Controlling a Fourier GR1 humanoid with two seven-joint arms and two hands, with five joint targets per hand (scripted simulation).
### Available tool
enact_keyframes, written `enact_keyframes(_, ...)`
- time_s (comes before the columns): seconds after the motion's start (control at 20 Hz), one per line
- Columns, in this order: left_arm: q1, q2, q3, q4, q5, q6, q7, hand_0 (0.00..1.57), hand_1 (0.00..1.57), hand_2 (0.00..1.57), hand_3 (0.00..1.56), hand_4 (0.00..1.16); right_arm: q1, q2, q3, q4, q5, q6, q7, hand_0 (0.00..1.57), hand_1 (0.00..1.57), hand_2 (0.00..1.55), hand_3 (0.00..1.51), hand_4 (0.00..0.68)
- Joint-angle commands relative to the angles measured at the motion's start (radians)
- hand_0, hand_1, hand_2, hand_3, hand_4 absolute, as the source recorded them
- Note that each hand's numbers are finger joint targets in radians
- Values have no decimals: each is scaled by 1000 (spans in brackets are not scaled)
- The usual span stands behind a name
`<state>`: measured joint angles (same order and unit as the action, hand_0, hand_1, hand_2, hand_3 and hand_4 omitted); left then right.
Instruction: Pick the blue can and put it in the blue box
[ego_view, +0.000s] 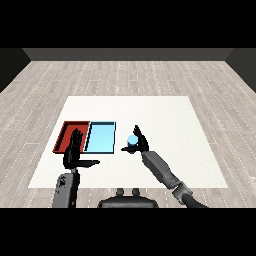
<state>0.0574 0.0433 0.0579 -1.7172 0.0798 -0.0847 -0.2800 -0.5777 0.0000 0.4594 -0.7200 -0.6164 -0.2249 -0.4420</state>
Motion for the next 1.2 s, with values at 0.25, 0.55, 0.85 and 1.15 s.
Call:
enact_keyframes(0.25, 32, -16, -13, 43, -17, -15, -81, 0, 0, 0, 0, 0, -106, 0, 110, 133, -145, -2, -52, 0, 0, 0, 0, 0)
enact_keyframes(0.55, 25, 46, 67, -8, 60, -44, -4, 0, 0, 0, 0, 0, -132, 0, 147, 187, -187, 11, -63, 0, 0, 0, 0, 0)
enact_keyframes(0.85, 29, 13, 24, -40, 43, -22, 26, 0, 0, 0, 0, 0, -178, 0, 215, 168, -251, -268, 33, 1392, 1392, 1408, 1338, 431)
enact_keyframes(1.15, 15, 20, 45, -7, 30, -13, -13, 0, 0, 0, 0, 0, -213, 0, 429, 251, -201, -378, 131, 1493, 1493, 1531, 1487, 535)
